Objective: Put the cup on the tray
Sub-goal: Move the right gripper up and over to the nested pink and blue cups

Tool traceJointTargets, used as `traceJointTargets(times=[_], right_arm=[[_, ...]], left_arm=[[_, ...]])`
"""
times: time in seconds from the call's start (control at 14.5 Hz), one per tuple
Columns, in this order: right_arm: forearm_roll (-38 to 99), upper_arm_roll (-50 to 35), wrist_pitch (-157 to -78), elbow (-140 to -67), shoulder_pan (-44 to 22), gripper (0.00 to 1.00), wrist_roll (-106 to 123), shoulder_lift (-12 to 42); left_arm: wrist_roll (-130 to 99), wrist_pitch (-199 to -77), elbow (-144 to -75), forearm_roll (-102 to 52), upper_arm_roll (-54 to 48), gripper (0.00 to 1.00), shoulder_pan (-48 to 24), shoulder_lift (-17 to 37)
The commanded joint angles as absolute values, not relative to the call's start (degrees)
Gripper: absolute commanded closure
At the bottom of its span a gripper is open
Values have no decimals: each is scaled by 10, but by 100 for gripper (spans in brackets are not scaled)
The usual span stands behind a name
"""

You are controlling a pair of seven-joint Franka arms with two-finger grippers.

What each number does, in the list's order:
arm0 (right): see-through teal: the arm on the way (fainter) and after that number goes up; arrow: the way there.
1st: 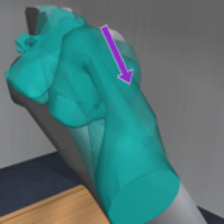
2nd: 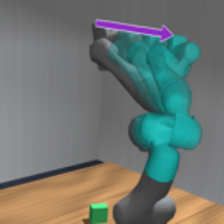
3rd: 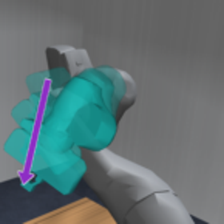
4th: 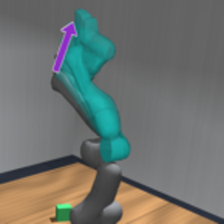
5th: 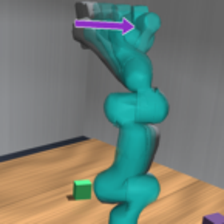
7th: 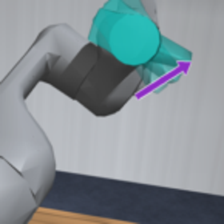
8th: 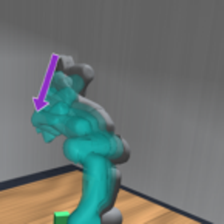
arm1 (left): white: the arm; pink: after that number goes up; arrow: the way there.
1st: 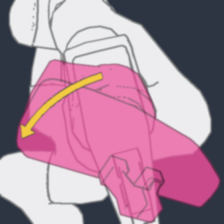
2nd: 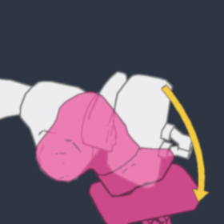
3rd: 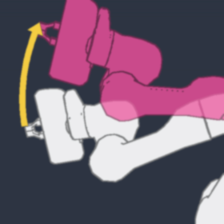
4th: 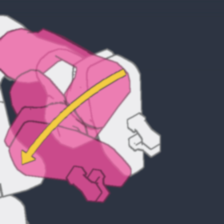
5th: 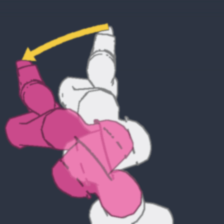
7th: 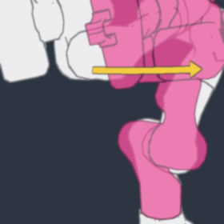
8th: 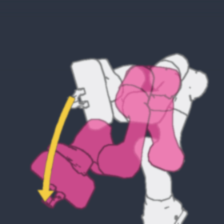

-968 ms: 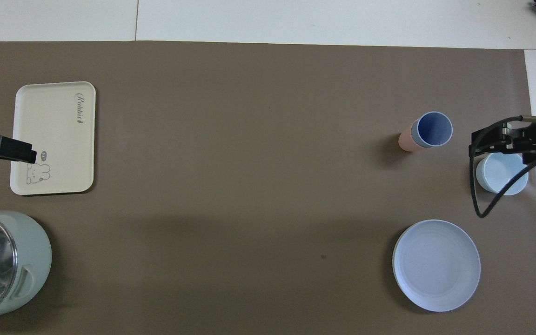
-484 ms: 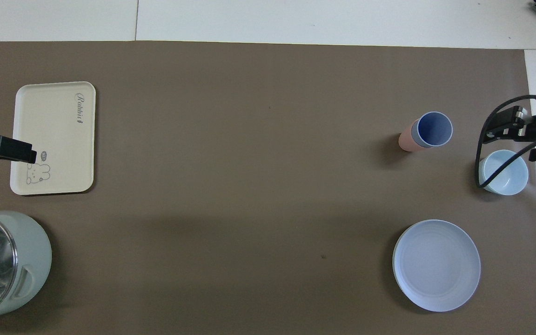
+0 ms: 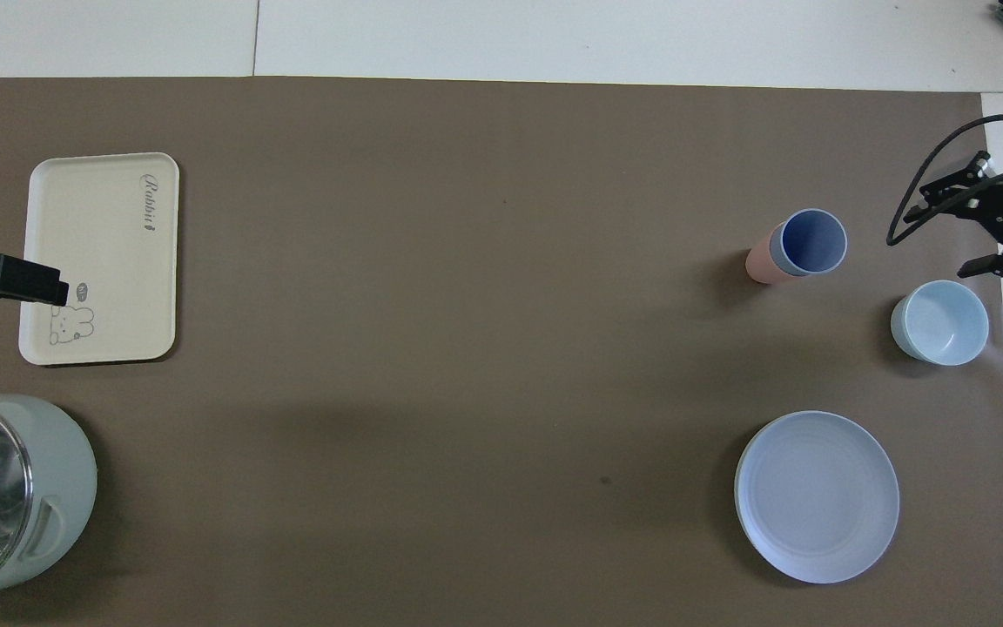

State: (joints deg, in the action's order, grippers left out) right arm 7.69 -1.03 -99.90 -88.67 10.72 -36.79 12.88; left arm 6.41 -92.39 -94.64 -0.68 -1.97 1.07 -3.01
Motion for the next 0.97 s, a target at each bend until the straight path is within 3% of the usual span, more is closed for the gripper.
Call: traceJointTargets(times=[0.0, 0.21, 0.76, 0.9], right_arm=[[123, -14, -1002, -825, 120, 12, -433, 207], [155, -11, -1045, -820, 127, 12, -489, 255], [217, -13, -1049, -745, 144, 10, -492, 395], [246, -12, -1049, -751, 134, 9, -498, 396]], left_arm=[[59, -920, -961, -4, -18, 0, 10, -46], [59, -920, -961, -4, -19, 0, 10, -46], [59, -920, -961, -4, -19, 0, 10, -46], [59, -920, -961, -4, -19, 0, 10, -46]])
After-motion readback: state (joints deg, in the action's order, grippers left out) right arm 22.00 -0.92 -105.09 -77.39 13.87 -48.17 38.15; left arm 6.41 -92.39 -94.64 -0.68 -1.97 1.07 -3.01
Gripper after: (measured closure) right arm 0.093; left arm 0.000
